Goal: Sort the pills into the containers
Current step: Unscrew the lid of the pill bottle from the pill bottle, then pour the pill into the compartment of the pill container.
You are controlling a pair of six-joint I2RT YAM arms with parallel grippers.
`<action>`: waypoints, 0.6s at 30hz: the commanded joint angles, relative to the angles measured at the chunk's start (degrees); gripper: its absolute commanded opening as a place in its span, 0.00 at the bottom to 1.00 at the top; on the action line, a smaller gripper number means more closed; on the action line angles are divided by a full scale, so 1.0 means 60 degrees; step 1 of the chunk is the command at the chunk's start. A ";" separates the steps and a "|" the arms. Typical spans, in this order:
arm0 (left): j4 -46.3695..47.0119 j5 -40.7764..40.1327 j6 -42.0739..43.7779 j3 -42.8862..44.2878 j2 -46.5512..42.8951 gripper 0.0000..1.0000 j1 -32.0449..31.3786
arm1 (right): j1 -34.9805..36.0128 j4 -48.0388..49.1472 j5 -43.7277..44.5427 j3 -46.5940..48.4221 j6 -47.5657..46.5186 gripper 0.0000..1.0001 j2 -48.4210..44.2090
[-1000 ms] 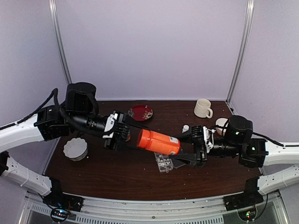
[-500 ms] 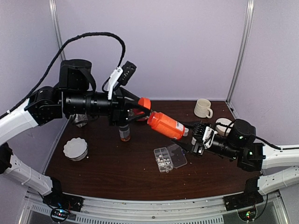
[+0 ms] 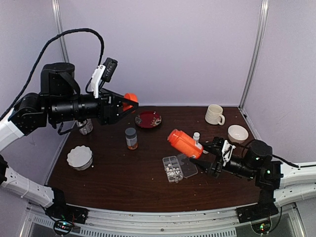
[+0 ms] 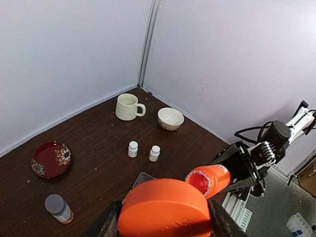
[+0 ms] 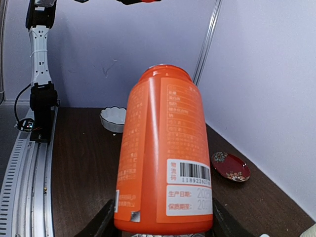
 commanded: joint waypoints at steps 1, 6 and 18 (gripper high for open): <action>0.0321 -0.0815 0.0477 -0.0630 -0.0219 0.00 -0.0003 | -0.0026 -0.0272 0.0349 -0.0735 0.1848 0.00 -0.0369; 0.0569 -0.1006 0.0856 -0.1311 -0.0317 0.00 0.0009 | -0.0044 -0.0836 0.0594 -0.1232 0.3075 0.00 -0.0581; 0.1132 -0.1295 0.1173 -0.2440 -0.0348 0.00 0.0008 | -0.0990 -0.1385 -0.0400 -0.1168 0.4537 0.00 0.0977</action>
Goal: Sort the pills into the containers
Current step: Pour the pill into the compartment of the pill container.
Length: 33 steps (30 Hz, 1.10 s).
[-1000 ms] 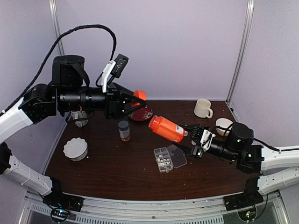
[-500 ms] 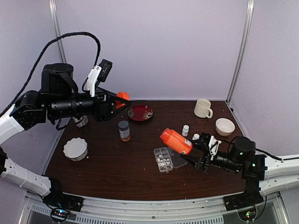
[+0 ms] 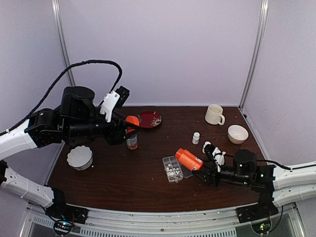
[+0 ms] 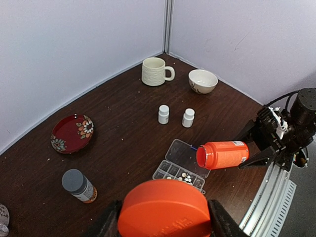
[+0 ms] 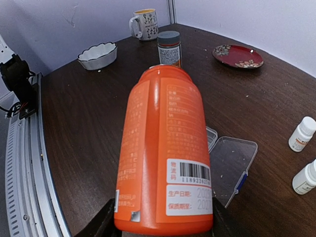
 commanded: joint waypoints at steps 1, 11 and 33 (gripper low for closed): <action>0.0770 -0.0202 0.0185 -0.0272 -0.0135 0.00 0.0000 | -0.0277 0.0046 -0.0492 0.0212 0.0806 0.00 0.0560; 0.1023 -0.0314 0.0133 -0.1022 -0.0374 0.00 0.0007 | -0.0392 -0.0717 -0.0748 0.1212 0.0844 0.00 0.2002; 0.1227 -0.0496 0.0143 -0.1913 -0.0632 0.00 0.0006 | -0.0683 -0.2746 -0.0418 0.3110 0.1123 0.00 0.3696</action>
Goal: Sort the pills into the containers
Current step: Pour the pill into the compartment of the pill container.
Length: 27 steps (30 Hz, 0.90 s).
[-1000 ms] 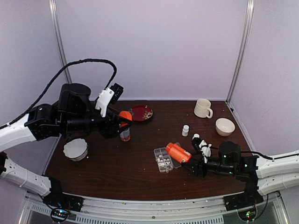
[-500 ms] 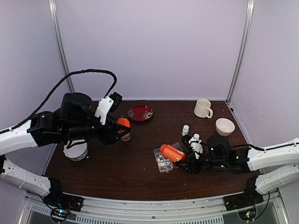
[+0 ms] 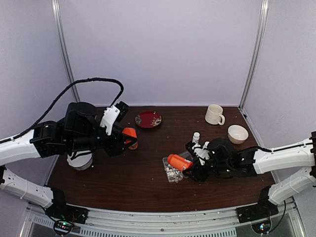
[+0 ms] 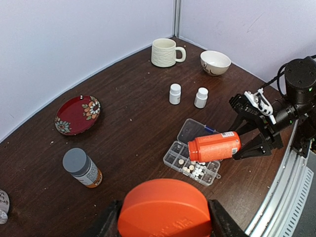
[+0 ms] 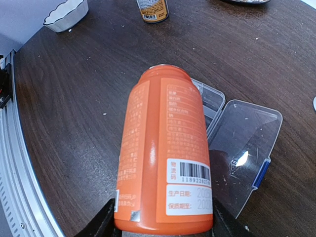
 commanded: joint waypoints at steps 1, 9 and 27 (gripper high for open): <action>0.0596 -0.0079 0.0106 -0.0196 -0.0125 0.00 -0.0002 | -0.0049 -0.0103 0.0335 0.0193 0.0112 0.00 0.0069; 0.0624 -0.0032 0.0195 -0.0272 -0.0138 0.00 0.0001 | -0.0085 -0.0826 0.0602 0.0552 -0.0013 0.00 0.0264; 0.0369 0.0067 0.0282 0.0036 0.0285 0.00 0.0001 | -0.0122 -0.1765 0.1167 0.1028 0.0066 0.00 0.0189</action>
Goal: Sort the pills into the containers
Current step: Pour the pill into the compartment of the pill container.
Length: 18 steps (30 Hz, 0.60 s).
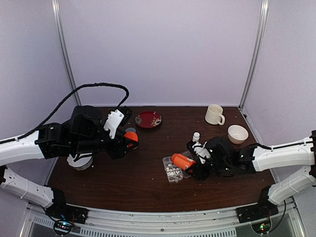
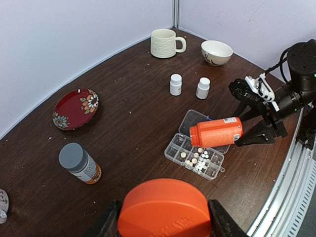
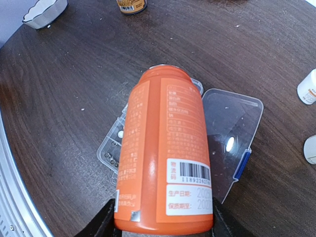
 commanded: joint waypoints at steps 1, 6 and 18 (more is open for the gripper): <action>0.0248 0.0044 0.0139 0.0276 0.0050 0.00 -0.0002 | -0.0049 -0.1007 0.0414 0.0823 -0.0087 0.00 0.0126; 0.0229 0.0055 0.0152 0.0326 0.0099 0.00 0.0007 | -0.0049 -0.1349 0.0356 0.1103 -0.0160 0.00 0.0496; 0.0127 0.0059 0.0122 0.0348 0.0130 0.00 0.0006 | -0.0049 -0.1927 0.0307 0.1545 -0.0246 0.00 0.0723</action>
